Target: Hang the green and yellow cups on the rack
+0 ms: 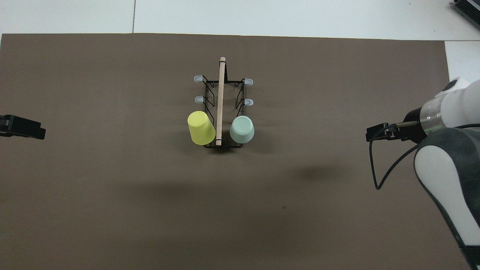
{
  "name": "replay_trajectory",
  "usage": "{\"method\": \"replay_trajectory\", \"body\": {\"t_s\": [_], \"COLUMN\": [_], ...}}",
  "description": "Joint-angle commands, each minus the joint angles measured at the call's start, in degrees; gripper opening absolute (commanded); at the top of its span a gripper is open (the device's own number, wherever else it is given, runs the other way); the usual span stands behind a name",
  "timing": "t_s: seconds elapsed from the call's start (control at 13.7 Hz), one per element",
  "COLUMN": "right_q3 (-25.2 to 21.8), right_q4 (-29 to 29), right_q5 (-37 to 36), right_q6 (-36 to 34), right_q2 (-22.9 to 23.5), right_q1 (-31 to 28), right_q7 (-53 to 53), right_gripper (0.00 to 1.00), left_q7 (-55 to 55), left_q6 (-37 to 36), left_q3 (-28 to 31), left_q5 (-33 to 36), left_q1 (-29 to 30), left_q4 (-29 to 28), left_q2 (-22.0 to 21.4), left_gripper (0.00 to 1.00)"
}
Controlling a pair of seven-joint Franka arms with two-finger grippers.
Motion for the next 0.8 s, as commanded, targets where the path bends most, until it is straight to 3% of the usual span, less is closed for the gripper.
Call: {"method": "replay_trajectory", "body": {"t_s": [0.0, 0.73], "right_q3": [0.1, 0.1], "right_q4": [0.37, 0.64], "right_q5": [-1.8, -2.24], "right_q6": [2.18, 3.33], "right_q2": [0.12, 0.29], "right_q1": [-0.74, -0.74], "right_q7": [1.19, 1.11], "right_gripper": [1.0, 1.0], "left_q7": [0.27, 0.18], "left_q6": [-0.65, -0.47], "left_q3": [-0.11, -0.11], "left_q5": [0.39, 0.31], "left_q1": [0.04, 0.04], "left_q4": [0.43, 0.17], "left_q2": [-0.13, -0.22], "left_gripper": [1.0, 1.0]}}
